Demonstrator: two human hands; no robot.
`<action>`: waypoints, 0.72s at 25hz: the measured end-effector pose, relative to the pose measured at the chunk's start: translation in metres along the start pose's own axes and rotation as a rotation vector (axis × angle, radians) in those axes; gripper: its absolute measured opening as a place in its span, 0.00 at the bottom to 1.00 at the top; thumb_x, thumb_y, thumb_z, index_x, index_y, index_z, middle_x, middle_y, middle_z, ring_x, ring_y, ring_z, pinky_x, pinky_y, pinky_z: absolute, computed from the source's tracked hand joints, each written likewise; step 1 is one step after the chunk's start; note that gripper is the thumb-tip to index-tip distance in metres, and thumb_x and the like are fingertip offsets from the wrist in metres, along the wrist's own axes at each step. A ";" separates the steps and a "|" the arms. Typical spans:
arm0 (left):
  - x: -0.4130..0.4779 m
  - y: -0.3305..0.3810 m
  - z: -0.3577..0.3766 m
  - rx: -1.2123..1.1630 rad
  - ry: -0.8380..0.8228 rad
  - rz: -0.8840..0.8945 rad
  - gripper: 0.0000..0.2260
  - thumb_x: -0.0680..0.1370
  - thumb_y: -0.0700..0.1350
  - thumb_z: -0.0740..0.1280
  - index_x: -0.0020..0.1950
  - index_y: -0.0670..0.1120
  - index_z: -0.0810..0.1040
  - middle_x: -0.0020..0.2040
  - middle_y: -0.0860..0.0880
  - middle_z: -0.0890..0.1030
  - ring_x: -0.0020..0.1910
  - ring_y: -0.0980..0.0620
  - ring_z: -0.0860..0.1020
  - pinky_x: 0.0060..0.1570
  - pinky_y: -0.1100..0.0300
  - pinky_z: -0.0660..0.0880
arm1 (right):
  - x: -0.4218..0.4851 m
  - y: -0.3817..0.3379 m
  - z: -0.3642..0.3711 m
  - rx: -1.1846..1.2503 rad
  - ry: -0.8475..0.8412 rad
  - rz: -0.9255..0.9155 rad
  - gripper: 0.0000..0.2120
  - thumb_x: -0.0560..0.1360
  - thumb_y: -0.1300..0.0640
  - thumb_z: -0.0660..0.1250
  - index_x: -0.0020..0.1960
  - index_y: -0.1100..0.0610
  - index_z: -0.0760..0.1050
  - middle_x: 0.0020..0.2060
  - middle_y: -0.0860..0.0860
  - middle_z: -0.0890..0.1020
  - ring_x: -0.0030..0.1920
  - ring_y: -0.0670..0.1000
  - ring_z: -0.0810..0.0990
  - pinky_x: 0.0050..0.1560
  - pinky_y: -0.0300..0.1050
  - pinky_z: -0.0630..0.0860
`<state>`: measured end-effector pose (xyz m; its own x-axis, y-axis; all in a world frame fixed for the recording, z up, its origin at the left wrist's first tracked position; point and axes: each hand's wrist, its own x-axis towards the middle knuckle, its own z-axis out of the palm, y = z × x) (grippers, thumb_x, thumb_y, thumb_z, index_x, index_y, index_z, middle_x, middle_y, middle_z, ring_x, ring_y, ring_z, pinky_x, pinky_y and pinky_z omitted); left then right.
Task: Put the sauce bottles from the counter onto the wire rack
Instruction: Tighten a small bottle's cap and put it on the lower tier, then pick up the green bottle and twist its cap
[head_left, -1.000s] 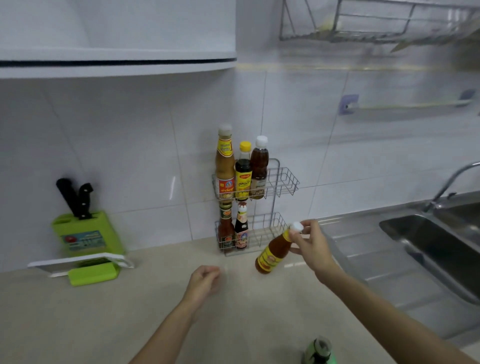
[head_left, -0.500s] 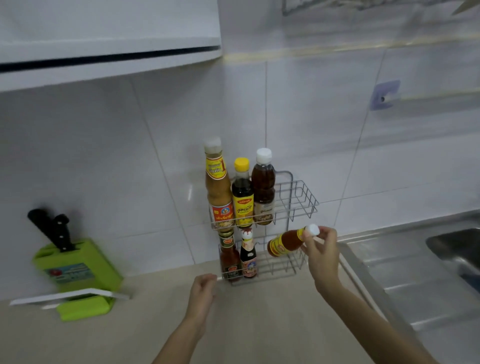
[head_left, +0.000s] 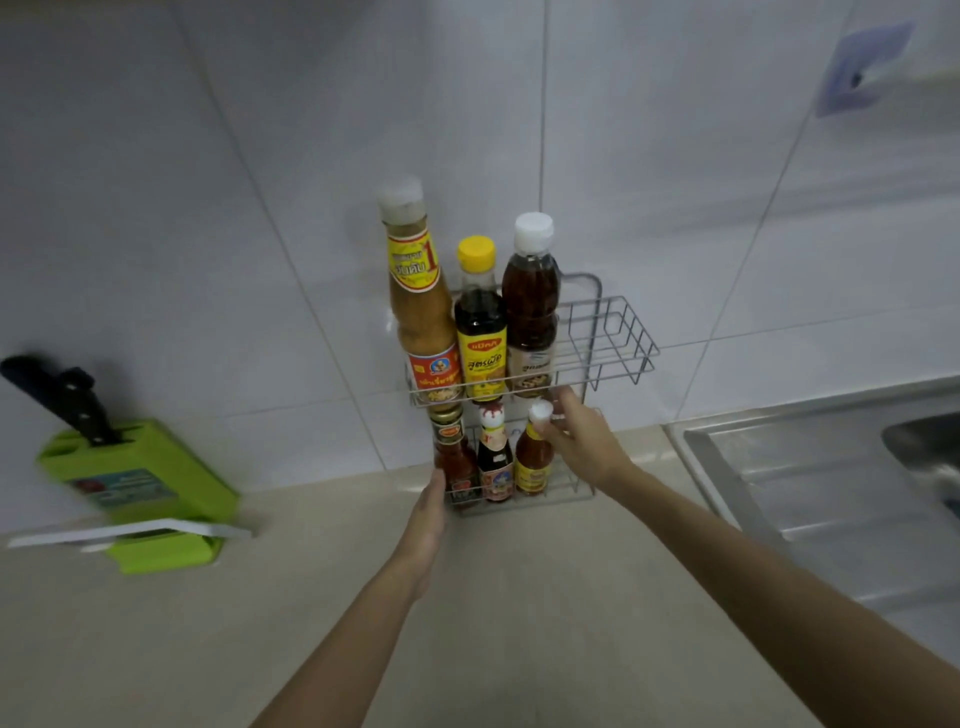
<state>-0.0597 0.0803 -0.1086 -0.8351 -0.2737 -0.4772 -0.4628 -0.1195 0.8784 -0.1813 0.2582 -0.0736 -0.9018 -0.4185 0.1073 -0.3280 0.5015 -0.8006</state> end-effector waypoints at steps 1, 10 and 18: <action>0.000 0.000 0.001 0.000 0.001 0.002 0.25 0.81 0.61 0.46 0.78 0.55 0.55 0.78 0.53 0.61 0.77 0.53 0.58 0.75 0.52 0.55 | 0.003 0.000 0.003 -0.031 -0.029 -0.011 0.15 0.78 0.54 0.63 0.61 0.60 0.67 0.55 0.58 0.80 0.54 0.58 0.80 0.49 0.56 0.78; -0.012 -0.005 -0.005 0.070 0.012 0.020 0.25 0.82 0.59 0.49 0.77 0.50 0.58 0.76 0.51 0.63 0.76 0.51 0.60 0.71 0.54 0.59 | 0.000 -0.006 -0.010 0.022 -0.112 0.120 0.26 0.76 0.54 0.67 0.69 0.60 0.63 0.65 0.58 0.74 0.64 0.58 0.75 0.62 0.54 0.74; -0.070 -0.091 0.016 0.743 -0.244 0.269 0.16 0.78 0.37 0.65 0.65 0.40 0.76 0.67 0.43 0.76 0.69 0.47 0.72 0.65 0.65 0.64 | -0.195 0.047 -0.035 -0.227 -0.086 0.195 0.08 0.76 0.56 0.67 0.53 0.57 0.77 0.44 0.50 0.81 0.42 0.49 0.78 0.43 0.40 0.72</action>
<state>0.0362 0.1254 -0.1558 -0.9470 0.0219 -0.3205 -0.2424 0.6062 0.7575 -0.0310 0.3899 -0.1109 -0.9299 -0.3557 -0.0938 -0.2142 0.7309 -0.6480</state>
